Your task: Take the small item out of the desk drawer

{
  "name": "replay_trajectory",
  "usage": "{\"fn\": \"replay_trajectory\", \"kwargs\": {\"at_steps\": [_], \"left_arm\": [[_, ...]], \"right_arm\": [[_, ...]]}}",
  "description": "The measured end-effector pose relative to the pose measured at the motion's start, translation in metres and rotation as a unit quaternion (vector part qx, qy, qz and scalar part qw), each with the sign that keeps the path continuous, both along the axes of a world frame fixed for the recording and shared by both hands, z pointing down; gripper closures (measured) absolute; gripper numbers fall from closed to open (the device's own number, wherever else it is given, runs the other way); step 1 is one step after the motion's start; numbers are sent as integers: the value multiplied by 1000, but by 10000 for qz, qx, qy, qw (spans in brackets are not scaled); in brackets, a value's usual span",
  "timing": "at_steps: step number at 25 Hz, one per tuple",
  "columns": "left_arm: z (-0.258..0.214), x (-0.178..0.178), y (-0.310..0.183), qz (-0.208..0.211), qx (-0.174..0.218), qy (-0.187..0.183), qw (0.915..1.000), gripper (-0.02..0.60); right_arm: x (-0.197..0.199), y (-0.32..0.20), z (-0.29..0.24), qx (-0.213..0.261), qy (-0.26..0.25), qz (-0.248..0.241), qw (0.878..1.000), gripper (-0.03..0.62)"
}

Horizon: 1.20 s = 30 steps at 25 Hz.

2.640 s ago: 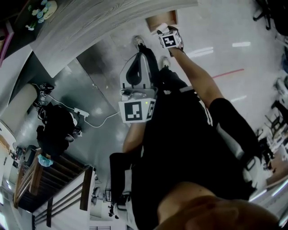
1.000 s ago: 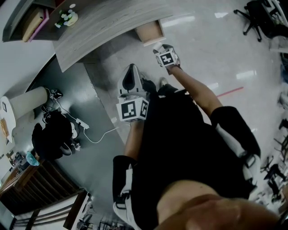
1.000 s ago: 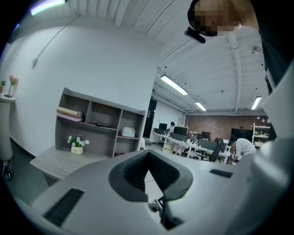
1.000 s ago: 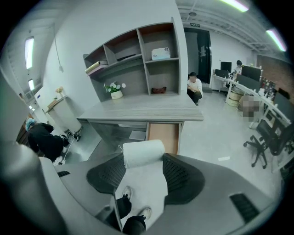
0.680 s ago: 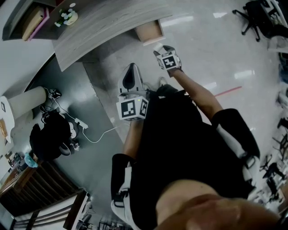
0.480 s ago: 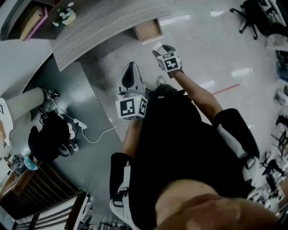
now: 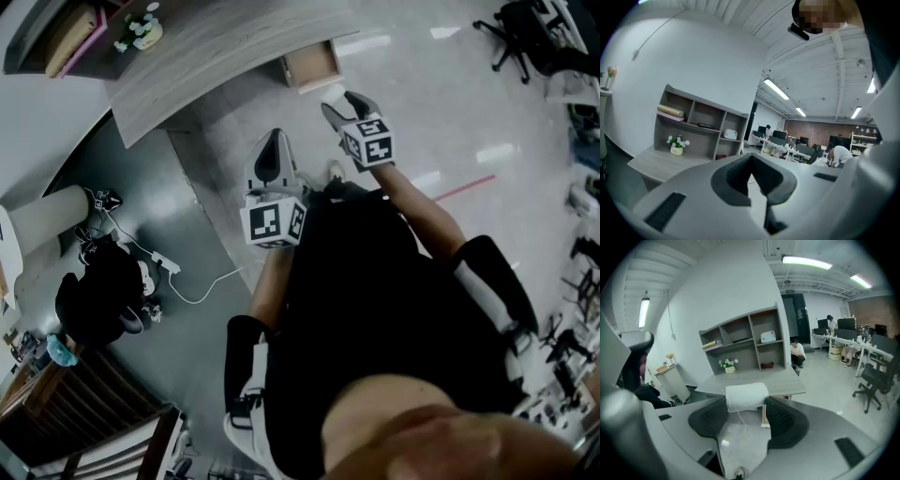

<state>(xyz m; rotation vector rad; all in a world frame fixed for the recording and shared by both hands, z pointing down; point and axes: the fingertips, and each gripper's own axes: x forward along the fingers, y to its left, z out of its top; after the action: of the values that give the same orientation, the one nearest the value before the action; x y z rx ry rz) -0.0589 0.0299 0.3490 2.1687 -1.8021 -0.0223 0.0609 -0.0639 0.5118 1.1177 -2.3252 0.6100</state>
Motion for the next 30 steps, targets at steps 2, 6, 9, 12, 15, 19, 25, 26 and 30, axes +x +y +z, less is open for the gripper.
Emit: {"fn": "replay_trajectory", "kwargs": {"at_steps": [2, 6, 9, 12, 15, 19, 25, 26, 30], "left_arm": [[-2, -3, 2, 14, 29, 10, 10000, 583], [-8, -8, 5, -75, 105, 31, 9999, 583], [-12, -10, 5, -108, 180, 31, 9998, 583], [-17, -9, 7, -99, 226, 22, 9997, 583], [-21, -7, 10, -86, 280, -17, 9996, 583], [-25, -9, 13, -87, 313, -55, 9995, 583], [-25, -6, 14, -63, 313, -82, 9995, 583], [-24, -5, 14, -52, 312, -79, 9995, 583], [-23, -4, 12, -8, 307, -87, 9995, 583]], "right_arm": [[-1, 4, -22, 131, -153, 21, 9998, 344], [0, 13, -65, 469, -435, 28, 9980, 344], [2, 20, -94, 685, -662, 12, 9955, 344], [4, 29, -123, 907, -846, -6, 9923, 344], [8, 40, -149, 1086, -1050, -15, 9885, 344], [5, 56, -173, 1312, -1208, -155, 9838, 344], [5, 74, -183, 1491, -1228, -305, 9807, 344], [5, 75, -183, 1485, -1239, -306, 9806, 344], [3, 78, -182, 1491, -1259, -327, 9802, 344]]}}
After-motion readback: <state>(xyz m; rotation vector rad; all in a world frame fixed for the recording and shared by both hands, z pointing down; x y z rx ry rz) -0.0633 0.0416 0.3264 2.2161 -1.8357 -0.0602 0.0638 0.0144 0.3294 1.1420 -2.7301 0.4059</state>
